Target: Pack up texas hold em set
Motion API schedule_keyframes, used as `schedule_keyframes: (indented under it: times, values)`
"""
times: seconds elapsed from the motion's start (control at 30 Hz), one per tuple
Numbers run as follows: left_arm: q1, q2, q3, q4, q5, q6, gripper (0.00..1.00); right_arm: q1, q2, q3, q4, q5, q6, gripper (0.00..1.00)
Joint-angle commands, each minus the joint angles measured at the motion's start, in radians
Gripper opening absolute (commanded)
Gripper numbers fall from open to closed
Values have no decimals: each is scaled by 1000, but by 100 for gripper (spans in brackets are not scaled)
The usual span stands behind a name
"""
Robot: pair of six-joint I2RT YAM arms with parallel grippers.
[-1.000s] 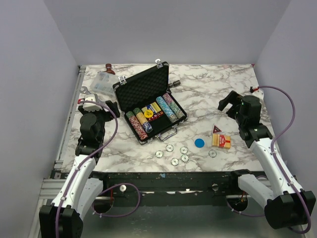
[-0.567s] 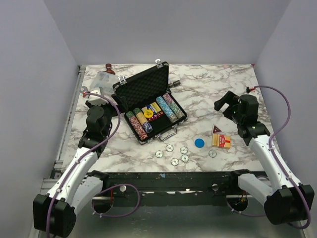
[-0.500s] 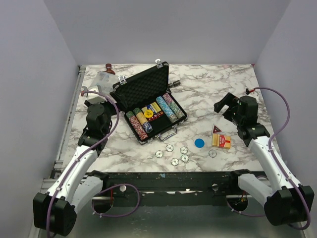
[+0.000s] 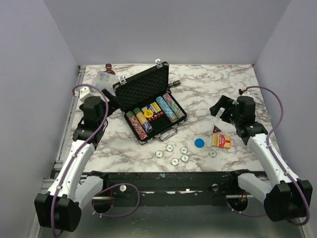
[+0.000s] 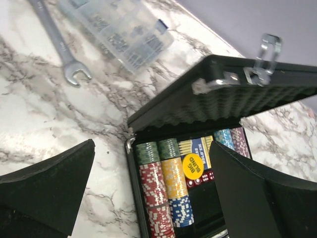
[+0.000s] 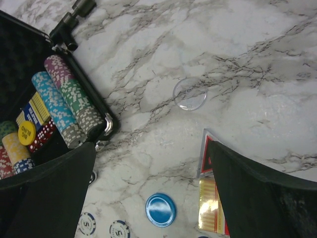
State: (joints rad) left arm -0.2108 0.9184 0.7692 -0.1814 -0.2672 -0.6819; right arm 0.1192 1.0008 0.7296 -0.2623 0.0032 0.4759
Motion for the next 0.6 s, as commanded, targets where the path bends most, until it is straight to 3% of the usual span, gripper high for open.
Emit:
schedule_keyframes:
  times: [0.0, 0.17, 0.37, 0.47, 0.57]
  values:
    - [157, -25, -51, -88, 196, -74, 99, 4, 38, 1, -14, -107, -37, 100]
    - [198, -39, -119, -16, 452, -11, 98, 5, 70, -16, -9, -209, -45, 100]
    - [180, -101, -225, 49, 579, -44, 99, 43, 133, -57, 30, -307, -3, 100]
    - [103, -107, -258, 46, 593, -51, 99, 135, 177, -62, 27, -227, 12, 100]
    - [-66, -105, -262, 43, 527, -52, 98, 260, 244, -48, 16, -155, 44, 100]
